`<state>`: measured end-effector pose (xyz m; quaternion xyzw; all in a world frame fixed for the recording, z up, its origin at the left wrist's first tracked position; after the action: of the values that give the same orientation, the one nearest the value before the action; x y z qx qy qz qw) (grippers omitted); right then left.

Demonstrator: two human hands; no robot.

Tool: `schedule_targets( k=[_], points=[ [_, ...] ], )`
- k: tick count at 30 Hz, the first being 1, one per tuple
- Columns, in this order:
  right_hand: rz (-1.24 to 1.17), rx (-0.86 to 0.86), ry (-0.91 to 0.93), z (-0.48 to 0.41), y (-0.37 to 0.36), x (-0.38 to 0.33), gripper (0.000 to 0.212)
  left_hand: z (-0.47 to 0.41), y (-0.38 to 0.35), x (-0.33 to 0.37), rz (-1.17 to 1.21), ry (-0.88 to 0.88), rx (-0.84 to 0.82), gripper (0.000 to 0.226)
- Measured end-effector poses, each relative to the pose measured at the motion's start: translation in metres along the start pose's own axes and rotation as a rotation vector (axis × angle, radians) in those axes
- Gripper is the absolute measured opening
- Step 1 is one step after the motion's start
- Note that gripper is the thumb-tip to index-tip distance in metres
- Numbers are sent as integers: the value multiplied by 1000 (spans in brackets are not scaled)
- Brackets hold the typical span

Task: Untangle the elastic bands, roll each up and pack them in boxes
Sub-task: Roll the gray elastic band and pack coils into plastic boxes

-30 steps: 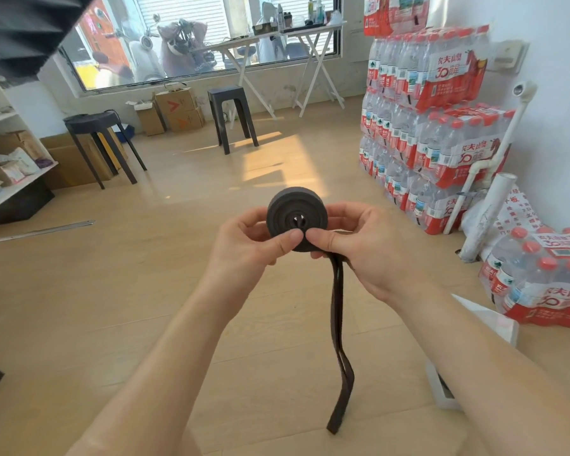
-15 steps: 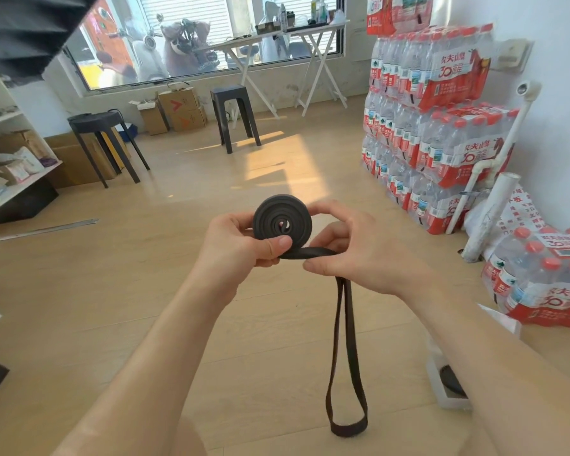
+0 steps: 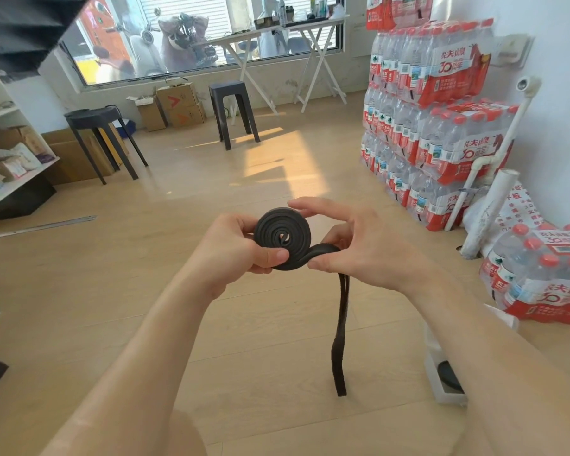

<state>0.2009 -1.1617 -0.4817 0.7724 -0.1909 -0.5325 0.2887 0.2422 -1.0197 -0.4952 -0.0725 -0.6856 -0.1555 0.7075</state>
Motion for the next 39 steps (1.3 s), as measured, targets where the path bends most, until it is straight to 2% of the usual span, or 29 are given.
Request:
schedule_targets(
  k=[9,11,14,16,19,22,25,31,35,39],
  points=[
    [-71,-39,-7,1,-7,0,70,3,-7,-13,-60,76,-110,26],
    [-126,30,-6,1,2,1,70,3,-11,-13,84,61,-110,41],
    [-306,148,-28,2,12,3,68,0,-13,-14,466,48,7,58],
    [-400,220,-38,0,13,5,68,0,-15,-14,615,13,83,52],
    [-446,333,-51,0,12,8,67,1,-22,-15,701,-17,129,44],
    [-458,377,-47,1,8,6,66,3,-23,-17,680,-19,168,41],
    [-448,368,-43,2,4,2,67,2,-14,-14,640,-56,236,20],
    [-189,117,-43,0,-17,-4,95,4,2,-2,545,-118,277,20],
    [-57,98,-116,-2,-2,10,70,4,11,0,424,-88,248,20],
    [-88,55,-104,-4,0,15,57,3,11,0,337,-51,193,27]
  ],
)
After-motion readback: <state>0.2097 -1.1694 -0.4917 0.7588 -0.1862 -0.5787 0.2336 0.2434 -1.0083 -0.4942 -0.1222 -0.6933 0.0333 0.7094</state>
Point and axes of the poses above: each hand's wrist, its own z-axis away from the middle knuckle, its own y-axis out of the back of the hand, x = y × z, the point moved 9 cm from there along -z, towards the middle knuckle, and after that the axes turned 15 degrees about z, right-handed, at the moved point
